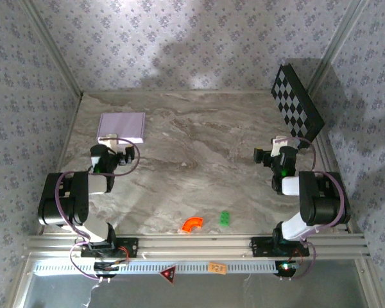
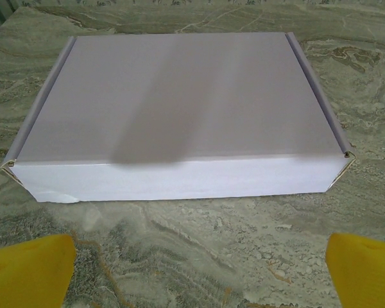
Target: Fold the paper box
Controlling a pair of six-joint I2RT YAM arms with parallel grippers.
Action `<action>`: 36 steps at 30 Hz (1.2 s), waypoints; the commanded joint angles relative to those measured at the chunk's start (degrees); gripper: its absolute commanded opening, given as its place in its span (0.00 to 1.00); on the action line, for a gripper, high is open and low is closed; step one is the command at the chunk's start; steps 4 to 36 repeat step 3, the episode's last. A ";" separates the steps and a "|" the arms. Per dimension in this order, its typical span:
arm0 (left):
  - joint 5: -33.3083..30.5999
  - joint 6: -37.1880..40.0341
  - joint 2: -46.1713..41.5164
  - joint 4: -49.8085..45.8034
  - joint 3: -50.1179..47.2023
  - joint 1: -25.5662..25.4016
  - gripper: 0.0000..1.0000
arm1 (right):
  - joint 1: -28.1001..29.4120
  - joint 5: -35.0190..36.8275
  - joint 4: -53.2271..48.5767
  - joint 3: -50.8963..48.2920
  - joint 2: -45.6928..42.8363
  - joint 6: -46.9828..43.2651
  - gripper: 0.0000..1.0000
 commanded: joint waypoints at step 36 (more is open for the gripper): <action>0.00 0.01 -0.11 2.32 -0.37 -0.23 1.00 | -0.16 0.68 1.59 0.85 -0.13 0.10 0.99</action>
